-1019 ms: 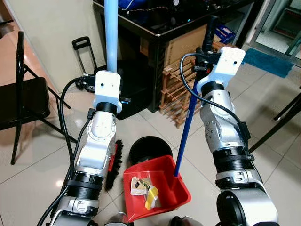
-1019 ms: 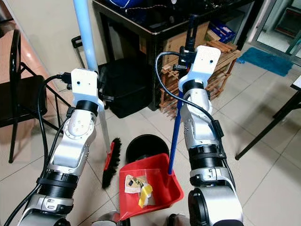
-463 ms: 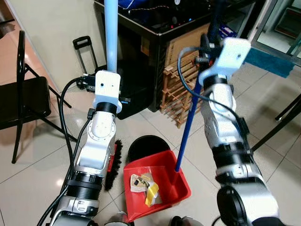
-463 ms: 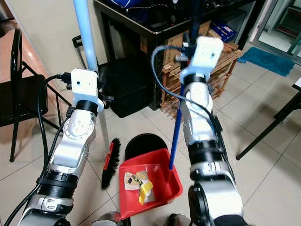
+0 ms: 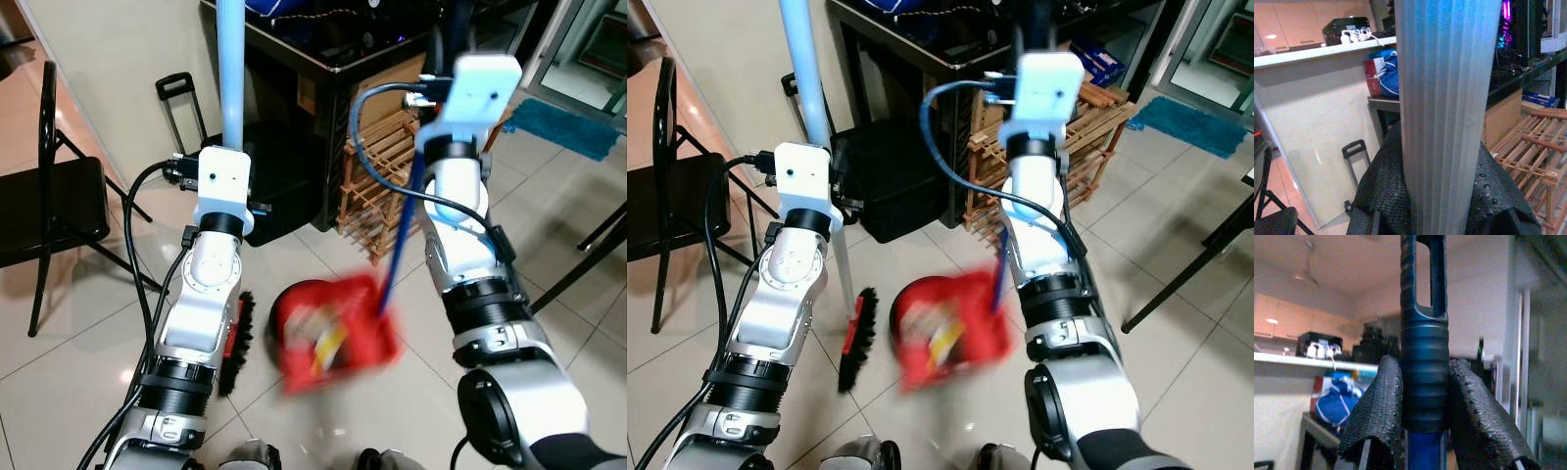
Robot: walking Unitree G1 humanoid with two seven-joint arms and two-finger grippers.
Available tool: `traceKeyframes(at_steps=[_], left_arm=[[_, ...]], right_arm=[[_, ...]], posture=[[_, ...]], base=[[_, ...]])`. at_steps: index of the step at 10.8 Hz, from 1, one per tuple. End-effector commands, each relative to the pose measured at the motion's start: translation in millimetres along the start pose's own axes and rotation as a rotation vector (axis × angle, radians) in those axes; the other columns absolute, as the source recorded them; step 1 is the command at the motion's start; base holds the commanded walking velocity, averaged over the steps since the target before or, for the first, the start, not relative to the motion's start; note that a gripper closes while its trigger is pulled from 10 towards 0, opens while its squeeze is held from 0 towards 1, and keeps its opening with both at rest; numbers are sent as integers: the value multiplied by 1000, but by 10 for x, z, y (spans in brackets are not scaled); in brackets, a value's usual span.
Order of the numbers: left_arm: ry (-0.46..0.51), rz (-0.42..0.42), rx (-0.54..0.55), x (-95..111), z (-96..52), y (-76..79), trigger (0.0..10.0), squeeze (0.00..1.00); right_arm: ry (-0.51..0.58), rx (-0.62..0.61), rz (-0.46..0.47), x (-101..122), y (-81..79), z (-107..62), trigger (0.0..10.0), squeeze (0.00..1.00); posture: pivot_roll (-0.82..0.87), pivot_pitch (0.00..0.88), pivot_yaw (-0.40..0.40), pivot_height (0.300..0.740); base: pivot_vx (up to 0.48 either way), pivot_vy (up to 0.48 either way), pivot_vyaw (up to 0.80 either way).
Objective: Sweep floor
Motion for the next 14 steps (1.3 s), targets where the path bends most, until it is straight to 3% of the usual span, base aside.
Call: traceKeyframes(at_steps=[1,2,5,9,14], left_arm=[[48,21,16,98,15,-35,10000,0],[49,23,14,101,16,-32,10000,0],[51,25,16,103,18,-40,10000,0],[55,38,13,109,17,-36,10000,0],[56,39,16,110,15,-38,10000,0]], right_arm=[[127,55,-29,239,-124,68,10000,0],[189,134,-70,296,-287,0,10000,0],[282,165,-99,396,-403,-72,10000,0],[394,102,-129,556,-401,-183,10000,0],[460,104,-193,641,-441,-276,10000,0]], posture=[[109,126,33,740],[108,124,34,740],[109,125,34,740],[112,128,37,740],[113,125,35,740]], base=[[0,0,0],[0,0,0],[0,0,0],[0,0,0],[0,0,0]])
Point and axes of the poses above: a point about 5 cm out from each wrist's last joint towards the gripper, its own z axis pointing out of the wrist towards the gripper, its own x axis along the axis of the wrist's last joint, y = z × x, the point moved 3 cm from there along z, pointing out of the wrist towards the gripper, and after that the axes turned 13 degrees about z, right-handed, at the moved point
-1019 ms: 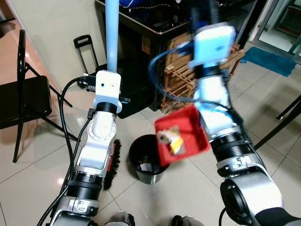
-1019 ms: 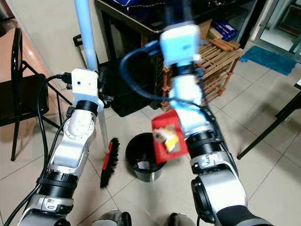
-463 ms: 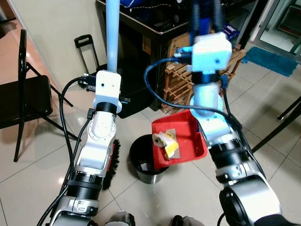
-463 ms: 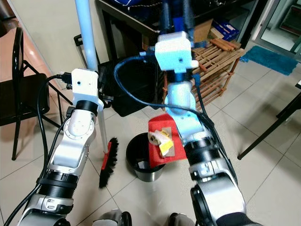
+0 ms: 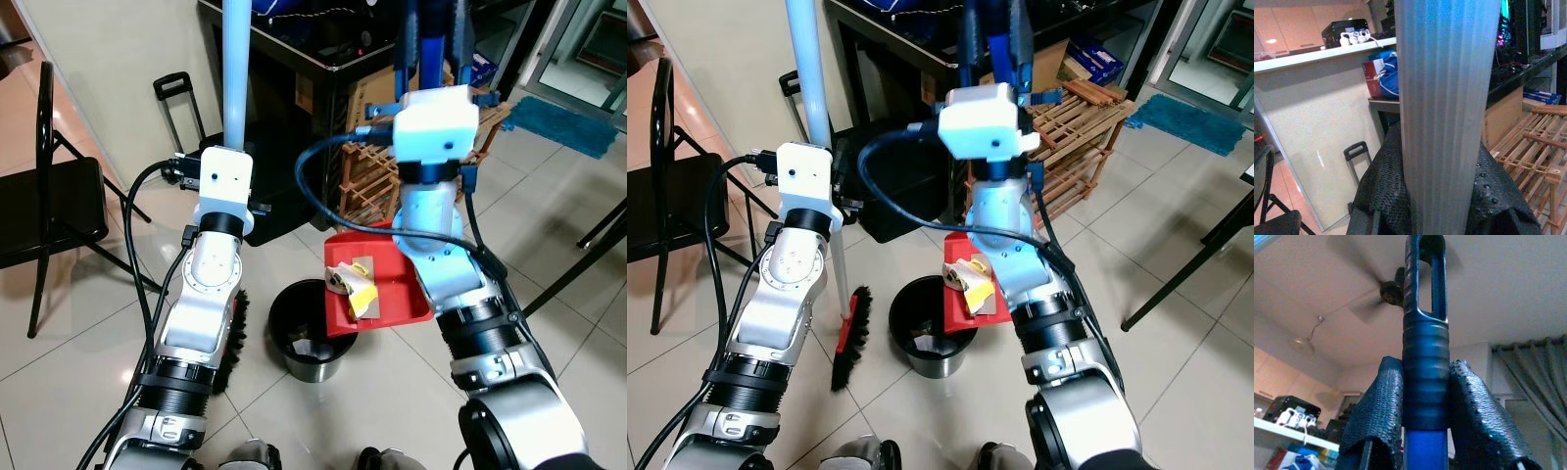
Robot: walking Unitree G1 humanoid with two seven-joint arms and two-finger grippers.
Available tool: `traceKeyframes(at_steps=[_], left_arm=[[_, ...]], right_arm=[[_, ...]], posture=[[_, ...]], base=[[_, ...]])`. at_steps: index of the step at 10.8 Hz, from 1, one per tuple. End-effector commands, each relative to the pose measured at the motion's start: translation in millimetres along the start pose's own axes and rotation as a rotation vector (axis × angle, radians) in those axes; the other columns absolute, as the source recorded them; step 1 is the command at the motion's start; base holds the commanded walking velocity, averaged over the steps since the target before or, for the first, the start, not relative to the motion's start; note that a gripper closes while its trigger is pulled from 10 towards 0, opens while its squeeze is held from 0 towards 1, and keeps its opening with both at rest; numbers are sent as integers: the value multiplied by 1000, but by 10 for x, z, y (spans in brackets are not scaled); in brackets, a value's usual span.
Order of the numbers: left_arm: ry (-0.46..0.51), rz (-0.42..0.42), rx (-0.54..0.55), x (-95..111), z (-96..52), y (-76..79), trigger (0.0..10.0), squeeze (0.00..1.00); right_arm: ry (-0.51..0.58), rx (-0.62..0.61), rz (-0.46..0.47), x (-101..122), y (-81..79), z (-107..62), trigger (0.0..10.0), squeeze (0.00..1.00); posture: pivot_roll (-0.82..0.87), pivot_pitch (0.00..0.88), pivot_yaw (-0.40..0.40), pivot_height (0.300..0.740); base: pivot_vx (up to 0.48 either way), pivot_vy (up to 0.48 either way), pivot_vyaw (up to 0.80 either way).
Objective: Sweep floor
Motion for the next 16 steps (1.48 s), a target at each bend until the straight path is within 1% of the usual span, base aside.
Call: traceKeyframes(at_steps=[1,5,8,12,16], left_arm=[[53,19,17,107,16,-40,10000,0],[56,19,16,115,25,-37,10000,0],[56,19,15,114,24,-33,10000,0],[56,23,14,114,24,-36,10000,0],[57,28,8,117,18,-24,10000,0]], right_arm=[[89,11,-7,164,-22,73,10000,0],[143,54,-58,258,-115,30,10000,0],[182,89,-70,338,-208,-22,10000,0],[181,79,-84,338,-204,-23,10000,0],[144,62,-74,305,-197,-35,10000,0]], posture=[[112,123,35,740],[111,122,33,740],[111,125,31,740],[113,128,31,740],[115,131,29,740]], base=[[0,0,0],[0,0,0],[0,0,0],[0,0,0],[0,0,0]])
Point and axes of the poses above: a point about 5 cm out from each wrist's last joint towards the gripper, its own z axis pointing out of the wrist towards the gripper, its own x axis along the axis of the wrist's last joint, y = z × x, the point moved 3 cm from there along z, pointing out of the wrist towards the gripper, and after that the axes turned 13 degrees about z, right-handed, at the moved point
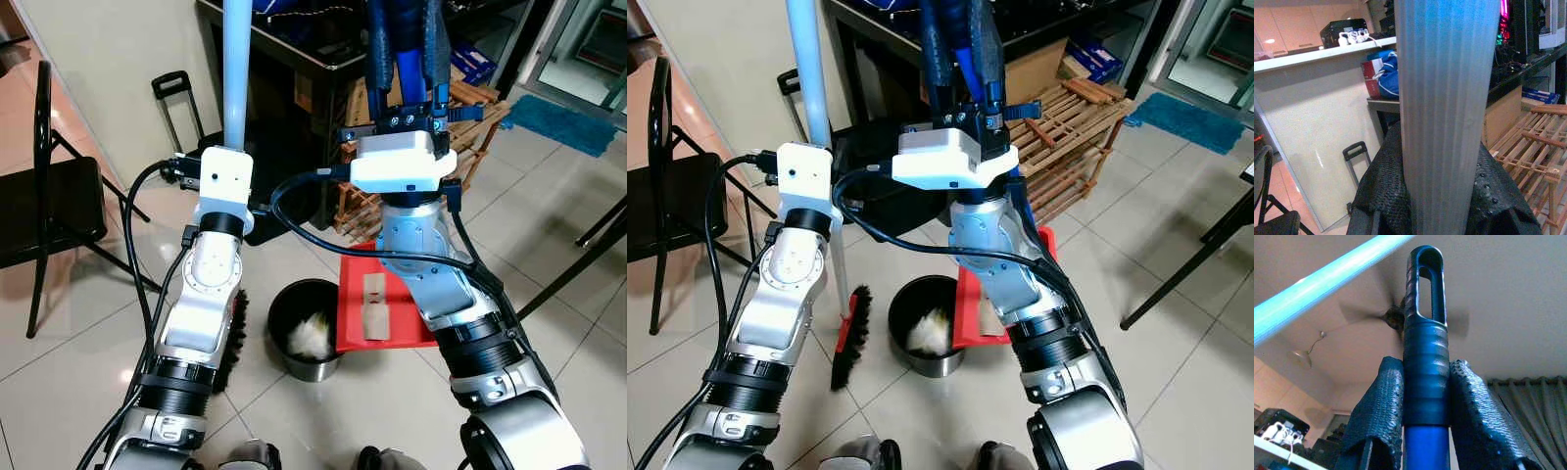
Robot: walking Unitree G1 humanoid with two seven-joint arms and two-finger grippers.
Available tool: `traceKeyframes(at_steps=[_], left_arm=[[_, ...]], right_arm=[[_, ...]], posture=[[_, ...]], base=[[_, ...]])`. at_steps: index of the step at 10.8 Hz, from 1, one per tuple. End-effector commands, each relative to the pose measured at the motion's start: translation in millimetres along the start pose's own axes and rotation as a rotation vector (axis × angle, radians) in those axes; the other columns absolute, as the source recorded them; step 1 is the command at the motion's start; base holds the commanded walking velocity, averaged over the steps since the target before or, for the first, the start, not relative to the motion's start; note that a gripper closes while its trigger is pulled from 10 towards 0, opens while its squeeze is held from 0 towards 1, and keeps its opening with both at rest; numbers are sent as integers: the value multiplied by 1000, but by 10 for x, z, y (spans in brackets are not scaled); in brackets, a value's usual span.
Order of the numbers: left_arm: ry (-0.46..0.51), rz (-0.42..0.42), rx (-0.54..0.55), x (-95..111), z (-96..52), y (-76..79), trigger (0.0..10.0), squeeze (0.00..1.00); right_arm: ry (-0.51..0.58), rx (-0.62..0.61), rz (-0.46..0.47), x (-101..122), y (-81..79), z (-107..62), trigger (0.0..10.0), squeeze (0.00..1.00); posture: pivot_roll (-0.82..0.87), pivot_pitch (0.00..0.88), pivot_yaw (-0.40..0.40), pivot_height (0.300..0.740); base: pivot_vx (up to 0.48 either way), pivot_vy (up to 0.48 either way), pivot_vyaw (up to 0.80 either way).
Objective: Sweep floor
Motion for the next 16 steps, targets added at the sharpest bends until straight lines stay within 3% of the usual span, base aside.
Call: traceKeyframes(at_steps=[1,3,12,16], left_arm=[[55,26,9,114,19,-25,10000,0],[55,25,6,115,18,-15,10000,0],[58,24,5,119,24,1,10000,0],[61,26,6,128,30,0,10000,0]], right_arm=[[35,-6,11,82,8,41,10000,0],[-22,-27,14,-6,52,21,10000,0],[92,53,-9,152,5,3,10000,0],[163,127,-36,250,-110,-66,10000,0]], posture=[[113,132,29,740],[110,132,29,740],[104,126,28,740],[106,116,28,740]], base=[[0,0,0],[0,0,0],[0,0,0],[0,0,0]])
Point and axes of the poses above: a point about 5 cm out from each wrist's last joint towards the gripper, its own z axis pointing out of the wrist towards the gripper, its own x axis along the axis of the wrist's last joint, y = z × x, the point moved 3 cm from there along z, pointing out of the wrist towards the gripper, and after that the axes turned 13 degrees about z, right-handed, at the moved point
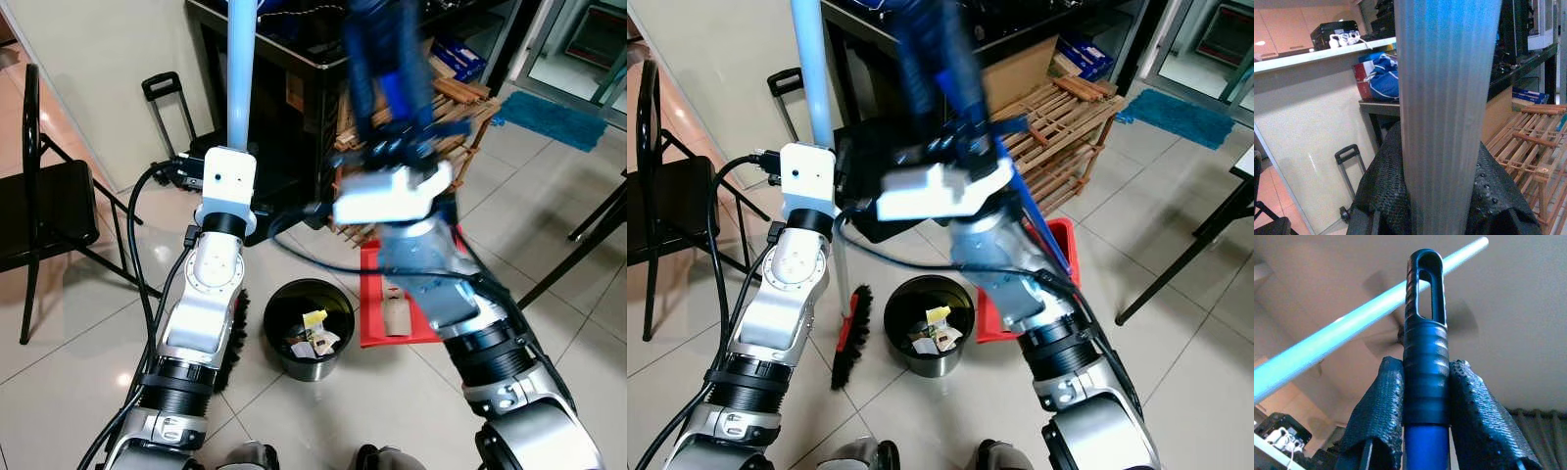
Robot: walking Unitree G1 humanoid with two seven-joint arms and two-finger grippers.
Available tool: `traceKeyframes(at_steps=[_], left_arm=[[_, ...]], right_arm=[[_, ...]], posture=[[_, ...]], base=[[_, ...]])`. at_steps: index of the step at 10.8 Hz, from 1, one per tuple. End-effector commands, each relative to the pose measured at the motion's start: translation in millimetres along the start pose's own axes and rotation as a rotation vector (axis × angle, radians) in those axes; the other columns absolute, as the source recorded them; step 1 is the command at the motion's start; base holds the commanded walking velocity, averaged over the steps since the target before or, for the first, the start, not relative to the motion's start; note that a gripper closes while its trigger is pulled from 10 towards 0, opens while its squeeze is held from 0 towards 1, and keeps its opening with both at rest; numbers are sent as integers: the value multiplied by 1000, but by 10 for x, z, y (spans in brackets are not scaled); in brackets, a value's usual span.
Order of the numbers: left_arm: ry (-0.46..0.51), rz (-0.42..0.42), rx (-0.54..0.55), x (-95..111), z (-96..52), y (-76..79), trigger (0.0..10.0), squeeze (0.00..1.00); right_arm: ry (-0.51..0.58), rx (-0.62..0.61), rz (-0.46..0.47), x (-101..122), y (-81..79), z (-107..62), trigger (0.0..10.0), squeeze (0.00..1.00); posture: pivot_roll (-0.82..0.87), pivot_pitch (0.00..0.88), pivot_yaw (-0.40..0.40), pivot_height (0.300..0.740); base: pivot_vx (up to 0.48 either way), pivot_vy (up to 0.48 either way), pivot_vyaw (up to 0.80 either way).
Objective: Sweep floor
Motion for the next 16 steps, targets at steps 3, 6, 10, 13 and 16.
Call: traceKeyframes(at_steps=[3,6,10,13,16], left_arm=[[57,23,14,122,36,-21,10000,0],[54,23,18,112,27,-30,10000,0],[49,24,30,98,19,-55,10000,0],[49,23,24,96,31,-43,10000,0],[42,24,4,80,28,-10,10000,0]], right_arm=[[107,22,-20,167,-11,65,10000,0],[105,43,-26,165,-56,32,10000,0],[41,3,15,121,-33,32,10000,0],[-143,-51,51,-153,37,-29,10000,0],[-456,-190,134,-596,207,-289,10000,0]], posture=[[104,120,23,740],[106,122,20,740],[111,128,10,740],[109,125,16,740],[107,127,24,740]], base=[[0,0,0],[0,0,0],[0,0,0],[0,0,0],[0,0,0]])
Point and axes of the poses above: a point about 5 cm out from each wrist's last joint towards the gripper, its own z axis pointing out of the wrist towards the gripper, its own x axis along the axis of the wrist's last joint, y = z × x, the point moved 3 cm from there along z, pointing out of the wrist towards the gripper, and after that the axes turned 13 degrees about z, right-handed, at the moved point
